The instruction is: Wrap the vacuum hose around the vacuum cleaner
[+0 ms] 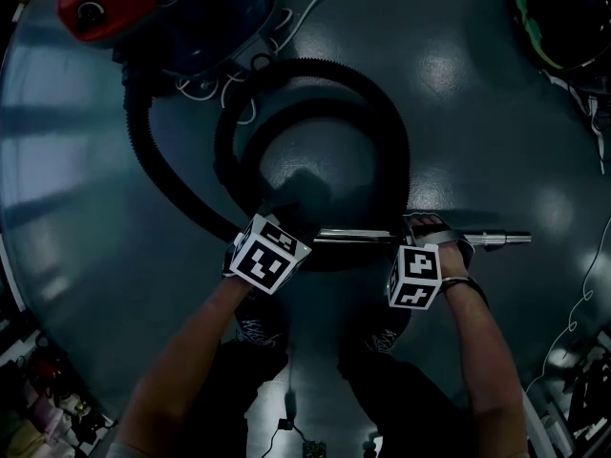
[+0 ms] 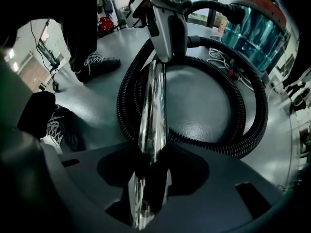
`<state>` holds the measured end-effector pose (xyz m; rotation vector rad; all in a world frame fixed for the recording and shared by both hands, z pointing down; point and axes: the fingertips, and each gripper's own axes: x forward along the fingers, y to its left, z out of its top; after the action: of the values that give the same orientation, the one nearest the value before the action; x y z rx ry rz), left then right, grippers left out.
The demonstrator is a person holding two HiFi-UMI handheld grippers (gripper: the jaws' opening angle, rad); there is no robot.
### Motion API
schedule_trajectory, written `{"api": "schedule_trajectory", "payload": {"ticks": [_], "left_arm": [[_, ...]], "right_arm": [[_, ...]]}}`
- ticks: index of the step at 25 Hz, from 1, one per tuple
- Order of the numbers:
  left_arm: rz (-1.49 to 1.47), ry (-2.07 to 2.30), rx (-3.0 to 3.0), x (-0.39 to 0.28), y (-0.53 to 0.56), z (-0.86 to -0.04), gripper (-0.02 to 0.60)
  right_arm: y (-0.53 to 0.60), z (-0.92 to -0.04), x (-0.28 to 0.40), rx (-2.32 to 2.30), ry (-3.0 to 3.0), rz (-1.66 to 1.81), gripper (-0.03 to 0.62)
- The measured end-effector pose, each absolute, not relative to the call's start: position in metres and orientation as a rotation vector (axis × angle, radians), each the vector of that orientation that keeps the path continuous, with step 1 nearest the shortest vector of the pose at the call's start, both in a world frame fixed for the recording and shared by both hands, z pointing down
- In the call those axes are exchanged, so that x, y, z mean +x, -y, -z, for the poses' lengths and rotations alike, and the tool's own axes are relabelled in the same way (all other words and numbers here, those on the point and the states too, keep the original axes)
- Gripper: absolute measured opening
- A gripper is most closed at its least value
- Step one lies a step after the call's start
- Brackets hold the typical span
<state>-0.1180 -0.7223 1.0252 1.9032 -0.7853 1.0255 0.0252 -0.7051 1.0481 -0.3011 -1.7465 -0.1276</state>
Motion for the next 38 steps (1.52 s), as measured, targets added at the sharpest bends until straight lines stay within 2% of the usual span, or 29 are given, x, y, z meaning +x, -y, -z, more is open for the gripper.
{"api": "schedule_trajectory", "payload": {"ticks": [13,18,24,27,28,30,33,38], "left_arm": [[-1.144,0.841,1.841,-0.115,0.723,-1.03,0.213],[-1.157,0.835,1.859,-0.111,0.728,-1.006,0.213],[-1.141,0.773,1.976,-0.07,0.746,-0.929,0.211],[-1.146,0.785,2.065,-0.052,0.759,-0.877,0.096],[-1.153,0.788,2.095,-0.048,0.762,-0.859,0.072],[-1.165,0.783,2.148,-0.04,0.764,-0.822,0.006],[-1.145,0.76,2.196,-0.028,0.761,-0.764,0.006],[-1.046,0.794,2.208,-0.009,0.746,-0.675,0.006]], "right_arm": [[0.709,-1.045,0.04,-0.177,1.795,-0.074,0.169],[0.73,-1.002,0.052,0.01,1.86,-0.177,0.169],[0.75,-0.92,0.061,0.328,1.974,-0.433,0.167],[0.751,-0.867,0.062,0.447,2.047,-0.526,0.167],[0.751,-0.849,0.062,0.494,2.069,-0.533,0.145],[0.754,-0.809,0.062,0.581,2.114,-0.514,0.035],[0.748,-0.752,0.063,0.676,2.159,-0.558,0.005],[0.727,-0.672,0.077,0.793,2.177,-0.707,0.005]]}}
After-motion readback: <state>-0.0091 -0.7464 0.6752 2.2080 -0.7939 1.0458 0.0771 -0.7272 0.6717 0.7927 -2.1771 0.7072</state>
